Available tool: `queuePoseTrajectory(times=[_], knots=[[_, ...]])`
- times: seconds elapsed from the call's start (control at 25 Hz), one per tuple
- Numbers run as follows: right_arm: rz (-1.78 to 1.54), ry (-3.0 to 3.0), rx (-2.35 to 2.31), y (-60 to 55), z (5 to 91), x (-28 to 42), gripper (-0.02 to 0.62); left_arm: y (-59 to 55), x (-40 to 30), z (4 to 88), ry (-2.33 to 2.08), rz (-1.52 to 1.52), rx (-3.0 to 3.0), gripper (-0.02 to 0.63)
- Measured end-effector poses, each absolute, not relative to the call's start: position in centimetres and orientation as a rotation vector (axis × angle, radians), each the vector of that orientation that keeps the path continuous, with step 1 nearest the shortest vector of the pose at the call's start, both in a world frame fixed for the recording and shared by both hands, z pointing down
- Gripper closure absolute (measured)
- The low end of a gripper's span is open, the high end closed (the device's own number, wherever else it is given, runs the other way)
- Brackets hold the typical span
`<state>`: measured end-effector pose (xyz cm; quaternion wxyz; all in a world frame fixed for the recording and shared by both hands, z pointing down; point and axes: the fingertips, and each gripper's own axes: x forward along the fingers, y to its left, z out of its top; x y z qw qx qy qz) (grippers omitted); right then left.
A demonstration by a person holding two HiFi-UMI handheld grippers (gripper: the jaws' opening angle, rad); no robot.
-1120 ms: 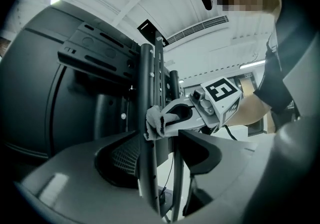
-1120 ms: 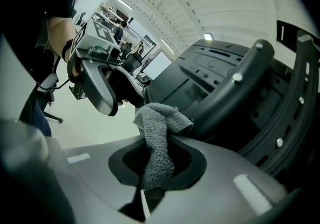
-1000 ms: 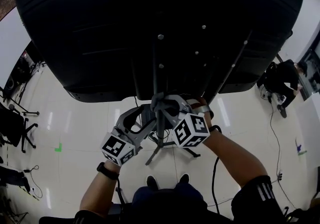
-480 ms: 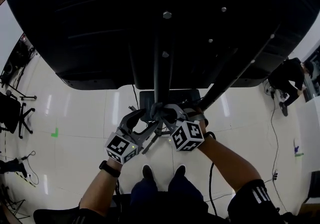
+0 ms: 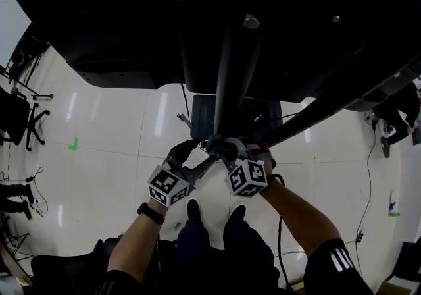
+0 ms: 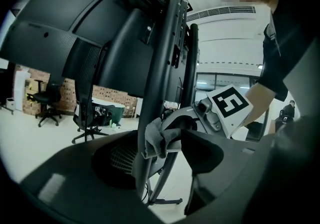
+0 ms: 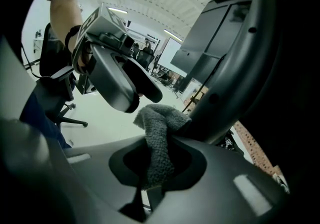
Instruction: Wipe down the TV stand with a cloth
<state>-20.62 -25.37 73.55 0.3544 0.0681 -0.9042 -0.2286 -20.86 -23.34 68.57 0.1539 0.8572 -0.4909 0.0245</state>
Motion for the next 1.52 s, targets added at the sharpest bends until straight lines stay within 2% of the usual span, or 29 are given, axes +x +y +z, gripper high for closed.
queuePoseTrajectory(times=[0.6,1.08,1.28,1.52], knots=[[-0.479,-2.284,0.172,-25.2,90.7,-21.2,0.554,-22.9,-19.9,85.8,-1.360,0.177,2.266,0.299],[-0.449,-2.160,0.121,-25.1,100.8,-20.5,0.552,-21.3,-20.3,94.2,-1.355,0.218,2.119,0.298],[-0.342,-2.221,0.158,-24.9,99.2,-19.9,0.551,-20.7,-19.5,93.5,-1.336,0.220,2.131,0.296],[-0.340,-2.364,0.206,-22.7,90.7,-18.2,0.551,-19.8,-18.0,87.8,-1.347,0.242,2.227,0.296]])
